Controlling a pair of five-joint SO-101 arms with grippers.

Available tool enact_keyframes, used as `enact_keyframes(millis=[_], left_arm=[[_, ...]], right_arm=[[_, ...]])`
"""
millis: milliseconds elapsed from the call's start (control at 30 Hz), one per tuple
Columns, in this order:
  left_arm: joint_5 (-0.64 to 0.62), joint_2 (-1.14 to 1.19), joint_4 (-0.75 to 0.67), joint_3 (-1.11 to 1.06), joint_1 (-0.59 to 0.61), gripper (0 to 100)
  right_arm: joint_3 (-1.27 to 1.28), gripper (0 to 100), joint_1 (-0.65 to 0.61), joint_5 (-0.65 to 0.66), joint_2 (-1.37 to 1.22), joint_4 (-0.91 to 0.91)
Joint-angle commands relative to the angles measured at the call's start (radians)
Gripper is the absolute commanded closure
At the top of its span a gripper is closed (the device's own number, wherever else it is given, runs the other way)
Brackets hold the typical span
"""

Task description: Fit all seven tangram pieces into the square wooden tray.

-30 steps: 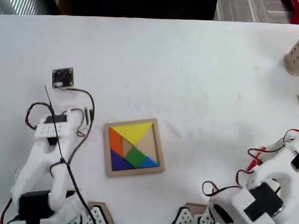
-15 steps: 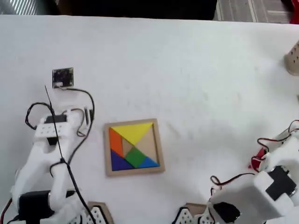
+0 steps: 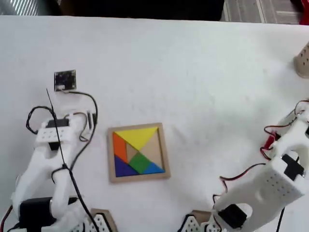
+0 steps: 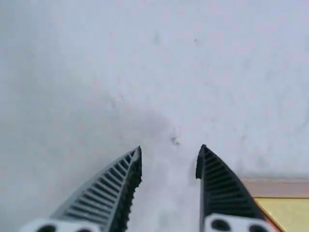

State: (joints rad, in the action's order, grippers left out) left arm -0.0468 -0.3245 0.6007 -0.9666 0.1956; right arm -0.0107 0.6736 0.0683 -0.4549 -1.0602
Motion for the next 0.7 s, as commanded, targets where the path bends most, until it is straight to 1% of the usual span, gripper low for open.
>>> enact_keyframes(millis=[0,67,100,267,333,400,500,567,667], left_arm=[[0.005,-0.004,-0.015,0.003,0.004,80],[0.005,-0.004,-0.017,0.003,0.004,80],[0.005,-0.004,-0.017,0.003,0.004,80],[0.005,-0.004,-0.020,0.003,0.004,80],[0.005,-0.004,-0.020,0.003,0.004,80],[0.006,-0.004,-0.020,0.003,0.004,80],[0.006,-0.004,-0.020,0.005,0.004,80],[0.006,-0.004,-0.020,0.005,0.004,80],[0.006,-0.004,-0.020,0.005,0.004,80]], right_arm=[[-0.040,85.4,-0.111,0.201,0.007,0.008],[-0.057,85.4,-0.156,0.302,0.013,-0.021],[-0.071,86.1,-0.174,0.333,0.022,-0.047],[-0.149,96.4,-0.222,0.485,0.090,-0.177],[-0.163,98.3,-0.228,0.525,0.130,-0.222],[-0.164,98.0,-0.226,0.503,0.160,-0.237],[-0.163,98.1,-0.225,0.422,0.182,-0.262],[-0.163,98.1,-0.225,0.338,0.182,-0.265],[-0.163,98.1,-0.225,0.172,0.180,-0.259]])
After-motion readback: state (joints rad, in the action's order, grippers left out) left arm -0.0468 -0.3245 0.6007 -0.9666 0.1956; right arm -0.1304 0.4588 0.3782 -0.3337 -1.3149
